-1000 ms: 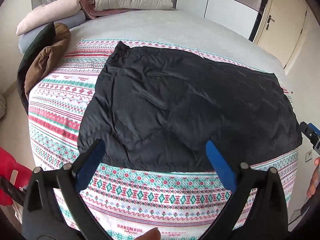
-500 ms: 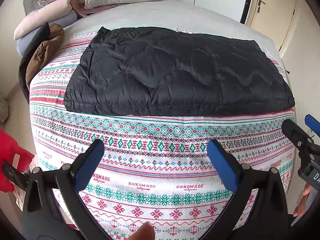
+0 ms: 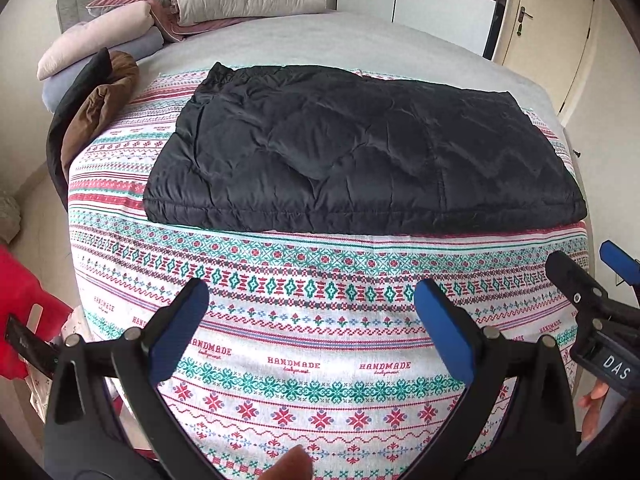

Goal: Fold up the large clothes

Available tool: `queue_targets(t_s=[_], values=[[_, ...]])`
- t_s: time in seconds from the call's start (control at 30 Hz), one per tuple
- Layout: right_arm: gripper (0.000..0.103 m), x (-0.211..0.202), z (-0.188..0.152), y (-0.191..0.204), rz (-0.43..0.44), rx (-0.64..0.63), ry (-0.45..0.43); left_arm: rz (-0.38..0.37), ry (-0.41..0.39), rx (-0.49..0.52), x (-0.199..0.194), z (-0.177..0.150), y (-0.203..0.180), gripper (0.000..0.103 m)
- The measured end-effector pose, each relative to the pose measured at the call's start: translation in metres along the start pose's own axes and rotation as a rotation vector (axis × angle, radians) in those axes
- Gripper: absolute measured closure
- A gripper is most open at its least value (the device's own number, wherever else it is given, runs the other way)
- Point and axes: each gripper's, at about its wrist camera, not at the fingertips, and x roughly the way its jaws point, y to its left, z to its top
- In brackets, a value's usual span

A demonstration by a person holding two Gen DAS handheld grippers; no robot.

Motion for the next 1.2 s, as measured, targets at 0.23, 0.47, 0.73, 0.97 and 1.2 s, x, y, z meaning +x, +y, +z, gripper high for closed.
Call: queue_targets(t_s=[0.23,0.47,0.73,0.97,1.2], values=[[0.000,0.004,-0.001,0.002,0.006,0.011,0.015,0.017,0.010,-0.005,0.006,-0.001,0.003,0.001],[0.000,0.005,-0.002,0.004,0.006,0.005,0.020,0.016,-0.004,0.006,0.003,-0.002,0.000,0.001],[0.000,0.006,-0.003,0.003,0.009,0.009,0.028,0.019,0.002,0.011,0.006,-0.003,-0.001,0.001],[0.000,0.005,-0.005,0.003,0.021,0.009,0.033,0.009,-0.010,0.014,0.004,-0.003,-0.004,0.001],[0.000,0.006,-0.007,0.001,0.016,0.017,0.039,0.005,0.007,0.017,0.010,-0.004,-0.010,0.001]])
